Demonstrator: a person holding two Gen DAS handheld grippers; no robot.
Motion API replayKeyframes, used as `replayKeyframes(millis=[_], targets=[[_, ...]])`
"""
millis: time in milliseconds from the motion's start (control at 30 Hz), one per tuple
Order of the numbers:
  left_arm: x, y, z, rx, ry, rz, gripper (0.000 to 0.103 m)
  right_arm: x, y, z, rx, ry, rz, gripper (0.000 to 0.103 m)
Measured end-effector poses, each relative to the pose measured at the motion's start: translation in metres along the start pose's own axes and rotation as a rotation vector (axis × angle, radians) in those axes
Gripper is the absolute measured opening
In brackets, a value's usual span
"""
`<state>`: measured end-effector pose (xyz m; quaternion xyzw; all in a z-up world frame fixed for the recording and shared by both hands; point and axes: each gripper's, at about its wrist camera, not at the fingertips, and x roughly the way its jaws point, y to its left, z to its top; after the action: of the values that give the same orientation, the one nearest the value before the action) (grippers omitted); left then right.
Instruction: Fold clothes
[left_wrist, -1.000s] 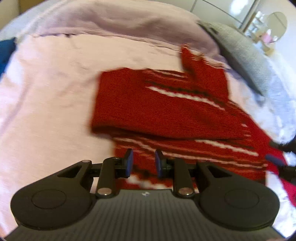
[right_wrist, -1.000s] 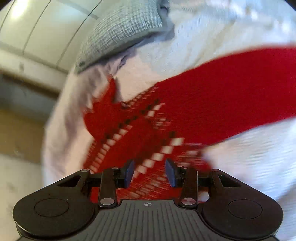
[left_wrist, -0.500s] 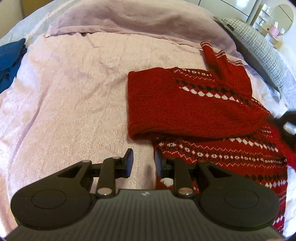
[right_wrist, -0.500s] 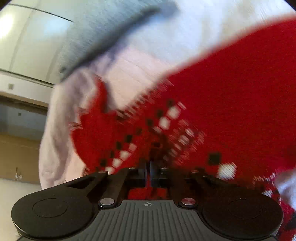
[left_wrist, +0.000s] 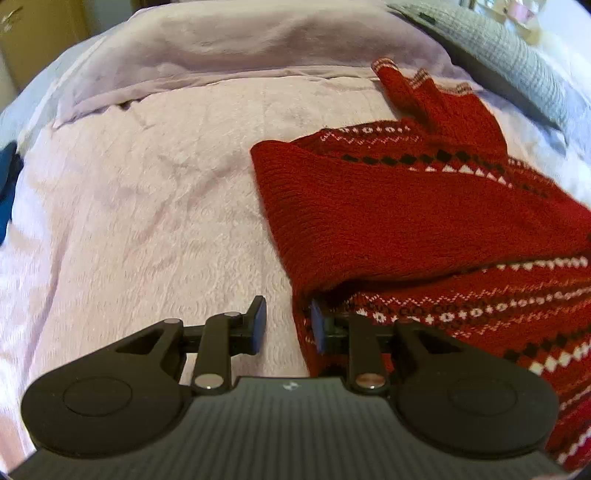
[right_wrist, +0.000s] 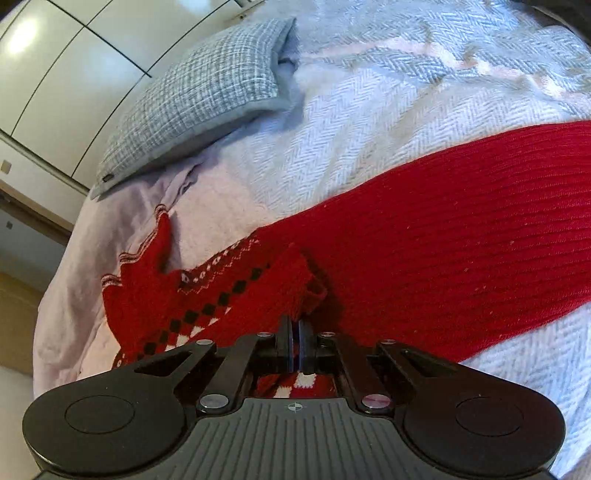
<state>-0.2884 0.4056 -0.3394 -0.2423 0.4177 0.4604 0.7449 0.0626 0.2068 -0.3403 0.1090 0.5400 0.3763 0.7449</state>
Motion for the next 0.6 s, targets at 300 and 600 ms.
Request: replayKeyframes(millis=[300,600], targets=[[-0.001,0.005,-0.001,0.102,-0.042,0.031,0.006,-0.02,0.003,0.003,-0.037,-0.009,0.045,0.001],[-0.004,0.015,0.004,0.176,0.023,0.09,0.001,-0.01,0.002,-0.005,-0.132,0.091,-0.126,0.001]])
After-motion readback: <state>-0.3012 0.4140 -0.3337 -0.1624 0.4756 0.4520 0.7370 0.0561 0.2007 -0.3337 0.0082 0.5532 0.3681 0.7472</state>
